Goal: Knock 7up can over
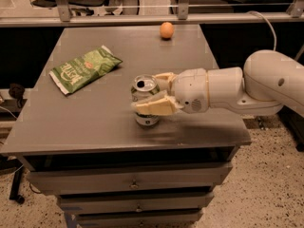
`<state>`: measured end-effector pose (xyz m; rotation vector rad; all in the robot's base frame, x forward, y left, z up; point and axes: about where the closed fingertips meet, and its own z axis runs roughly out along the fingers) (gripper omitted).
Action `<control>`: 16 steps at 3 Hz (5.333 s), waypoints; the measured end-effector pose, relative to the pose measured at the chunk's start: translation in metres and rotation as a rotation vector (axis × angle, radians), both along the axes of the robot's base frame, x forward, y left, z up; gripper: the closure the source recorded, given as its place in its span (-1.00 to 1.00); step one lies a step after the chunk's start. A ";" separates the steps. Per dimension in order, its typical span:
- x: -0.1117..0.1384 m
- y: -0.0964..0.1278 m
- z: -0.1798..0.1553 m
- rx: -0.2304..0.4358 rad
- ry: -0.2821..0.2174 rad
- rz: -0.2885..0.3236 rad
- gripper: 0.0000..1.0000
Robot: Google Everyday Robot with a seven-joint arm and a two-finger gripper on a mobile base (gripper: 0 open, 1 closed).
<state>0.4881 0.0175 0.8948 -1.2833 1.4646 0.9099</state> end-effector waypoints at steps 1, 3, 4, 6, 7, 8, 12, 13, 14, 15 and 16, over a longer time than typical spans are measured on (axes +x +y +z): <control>0.013 -0.006 0.011 -0.046 -0.040 0.023 0.74; 0.050 -0.022 0.017 -0.364 -0.136 0.169 1.00; 0.058 -0.028 -0.002 -0.584 -0.190 0.261 1.00; 0.067 -0.036 -0.029 -0.893 -0.306 0.392 1.00; 0.064 -0.036 -0.037 -0.966 -0.322 0.437 0.66; 0.061 -0.037 -0.042 -1.003 -0.316 0.469 0.19; 0.050 -0.041 -0.050 -1.053 -0.313 0.564 -1.00; 0.057 -0.056 -0.041 -0.996 -0.271 0.497 -1.00; 0.080 -0.094 -0.014 -0.892 -0.220 0.334 -1.00; 0.103 -0.134 0.022 -0.766 -0.189 0.158 -1.00; 0.109 -0.179 0.049 -0.642 -0.117 -0.028 -1.00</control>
Offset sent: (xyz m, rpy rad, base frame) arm 0.0692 -0.0371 0.0301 -0.3764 -0.1619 0.1668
